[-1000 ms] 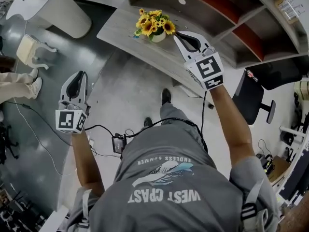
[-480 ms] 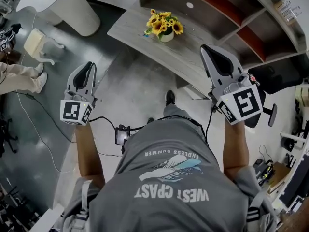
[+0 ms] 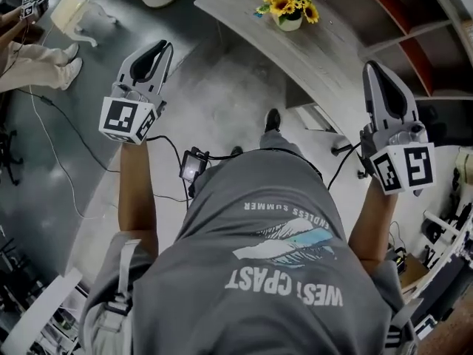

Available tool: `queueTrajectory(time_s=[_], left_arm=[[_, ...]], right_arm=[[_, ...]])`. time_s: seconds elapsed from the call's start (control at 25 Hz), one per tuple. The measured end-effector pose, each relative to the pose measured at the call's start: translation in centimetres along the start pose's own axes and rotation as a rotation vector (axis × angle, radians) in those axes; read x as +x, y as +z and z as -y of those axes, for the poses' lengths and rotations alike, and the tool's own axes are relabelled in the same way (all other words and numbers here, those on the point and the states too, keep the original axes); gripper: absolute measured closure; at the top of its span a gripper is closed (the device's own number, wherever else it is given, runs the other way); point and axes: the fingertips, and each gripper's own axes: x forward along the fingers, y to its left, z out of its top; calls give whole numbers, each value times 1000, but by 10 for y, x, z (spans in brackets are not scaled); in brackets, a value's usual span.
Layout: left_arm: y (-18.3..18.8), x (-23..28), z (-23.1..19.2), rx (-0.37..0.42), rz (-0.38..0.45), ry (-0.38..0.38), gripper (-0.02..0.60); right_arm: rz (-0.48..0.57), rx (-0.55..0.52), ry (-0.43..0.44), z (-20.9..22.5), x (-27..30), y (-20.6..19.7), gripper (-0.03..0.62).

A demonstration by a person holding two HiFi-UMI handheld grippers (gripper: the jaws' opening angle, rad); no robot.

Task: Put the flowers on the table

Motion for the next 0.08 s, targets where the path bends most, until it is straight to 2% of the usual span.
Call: queueTrajectory(time_s=[0.08], left_arm=[[-5, -3, -4, 0, -1, 0, 535]], right_arm=[[-5, 8, -10, -3, 1, -4, 568]])
